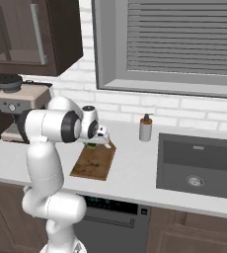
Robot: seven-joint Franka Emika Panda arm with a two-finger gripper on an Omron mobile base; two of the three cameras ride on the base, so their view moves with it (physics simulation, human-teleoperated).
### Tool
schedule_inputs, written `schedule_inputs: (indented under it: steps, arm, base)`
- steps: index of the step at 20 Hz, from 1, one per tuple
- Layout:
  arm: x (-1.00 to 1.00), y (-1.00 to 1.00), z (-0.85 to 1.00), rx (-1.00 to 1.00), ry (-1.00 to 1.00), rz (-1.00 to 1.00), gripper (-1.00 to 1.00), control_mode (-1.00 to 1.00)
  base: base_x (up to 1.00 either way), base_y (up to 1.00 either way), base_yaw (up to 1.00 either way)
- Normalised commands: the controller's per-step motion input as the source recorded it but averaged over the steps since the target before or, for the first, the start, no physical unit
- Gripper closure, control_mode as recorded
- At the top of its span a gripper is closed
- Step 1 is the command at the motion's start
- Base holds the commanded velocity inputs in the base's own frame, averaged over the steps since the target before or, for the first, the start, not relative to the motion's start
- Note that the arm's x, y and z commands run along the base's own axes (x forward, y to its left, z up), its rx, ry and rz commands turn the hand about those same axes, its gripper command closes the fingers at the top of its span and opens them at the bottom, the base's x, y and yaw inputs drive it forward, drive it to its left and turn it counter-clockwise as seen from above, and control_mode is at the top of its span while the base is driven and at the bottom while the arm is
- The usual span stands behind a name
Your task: Pick up the sponge from the counter and clean the cutting board by briefly scrubbing or pressing down on the cutting board. Once finished, release the sponge.
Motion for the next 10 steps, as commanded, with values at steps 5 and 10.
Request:
schedule_inputs:
  steps: [5, 10]
  arm:
    - [0.62, -0.31, -0.30, 0.00, -0.04, 0.00, 1.00, -1.00]
    - [0.04, -0.31, -0.55, 0.00, 0.00, 0.00, 1.00, -1.00]
  base:
    - [0.00, 0.00, 0.00]
    - [0.00, 0.00, 0.00]
